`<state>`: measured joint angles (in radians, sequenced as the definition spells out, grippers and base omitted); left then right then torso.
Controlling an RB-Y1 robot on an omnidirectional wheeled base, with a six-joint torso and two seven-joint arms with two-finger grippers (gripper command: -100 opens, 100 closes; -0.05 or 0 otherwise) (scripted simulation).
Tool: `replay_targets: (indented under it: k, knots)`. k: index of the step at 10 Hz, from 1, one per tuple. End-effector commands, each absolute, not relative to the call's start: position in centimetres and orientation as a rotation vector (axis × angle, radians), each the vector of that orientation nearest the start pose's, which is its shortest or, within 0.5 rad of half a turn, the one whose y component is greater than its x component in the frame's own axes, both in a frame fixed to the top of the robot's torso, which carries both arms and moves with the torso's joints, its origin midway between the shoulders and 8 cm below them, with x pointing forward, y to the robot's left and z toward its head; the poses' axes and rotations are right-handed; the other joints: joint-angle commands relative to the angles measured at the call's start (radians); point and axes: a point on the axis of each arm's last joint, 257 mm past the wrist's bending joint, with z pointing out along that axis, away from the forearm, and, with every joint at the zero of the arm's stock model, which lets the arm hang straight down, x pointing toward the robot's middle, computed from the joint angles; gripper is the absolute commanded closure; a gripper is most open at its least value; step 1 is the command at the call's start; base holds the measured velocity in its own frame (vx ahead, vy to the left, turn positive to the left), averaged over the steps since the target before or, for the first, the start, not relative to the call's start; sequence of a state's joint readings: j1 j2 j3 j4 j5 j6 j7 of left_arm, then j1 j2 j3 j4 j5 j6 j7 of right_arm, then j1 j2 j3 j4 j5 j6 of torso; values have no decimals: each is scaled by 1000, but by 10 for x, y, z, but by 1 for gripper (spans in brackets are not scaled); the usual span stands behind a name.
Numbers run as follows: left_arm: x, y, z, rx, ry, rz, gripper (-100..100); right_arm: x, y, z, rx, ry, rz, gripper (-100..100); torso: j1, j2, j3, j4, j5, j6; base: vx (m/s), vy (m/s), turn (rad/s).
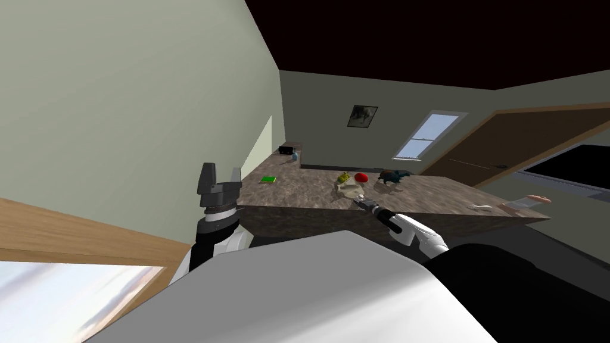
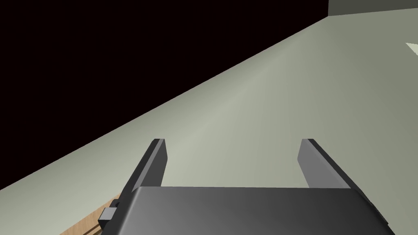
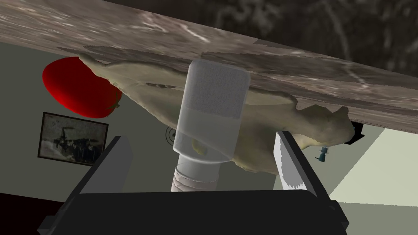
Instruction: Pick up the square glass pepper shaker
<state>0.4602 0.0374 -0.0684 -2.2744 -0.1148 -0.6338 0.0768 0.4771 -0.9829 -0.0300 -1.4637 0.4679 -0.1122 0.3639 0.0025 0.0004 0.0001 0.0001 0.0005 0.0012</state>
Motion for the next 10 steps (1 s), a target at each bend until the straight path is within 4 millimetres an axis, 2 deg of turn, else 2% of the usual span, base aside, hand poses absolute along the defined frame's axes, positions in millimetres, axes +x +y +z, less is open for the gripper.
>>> replay_targets:
  k: [1,3,4,5,7,8,9,10]
  knots:
    - [327,228,55,-458,586,-1428,0,368,-574,-306,-138,2027,-260,-100,0,0,0,0,0,0,21,44,-116]
    - [327,228,55,-458,586,-1428,0,364,-591,-311,-114,2043,-291,-100,-1,0,0,0,0,-1,7,14,20]
    - [327,228,55,-458,586,-1428,0,375,-577,-314,-168,2033,-255,-100,-2,1,0,0,0,0,8,28,-165]
    - [327,228,55,-458,586,-1428,0,382,-581,-310,-166,2021,-256,-100,-1,1,0,0,0,0,19,51,-123]
    - [327,228,55,-458,586,-1428,0,379,-596,-314,-141,2035,-284,-100,-1,0,0,0,0,-1,8,20,21]
    - [327,228,55,-458,586,-1428,0,392,-584,-315,-192,2023,-253,-100,-2,1,0,0,0,-1,10,28,-168]
    - [327,228,55,-458,586,-1428,0,398,-585,-311,-195,2012,-246,-100,-1,1,0,0,0,0,11,45,-114]
    - [327,228,55,-458,586,-1428,0,399,-594,-312,-179,2017,-262,-100,0,0,0,0,0,-1,8,31,17]
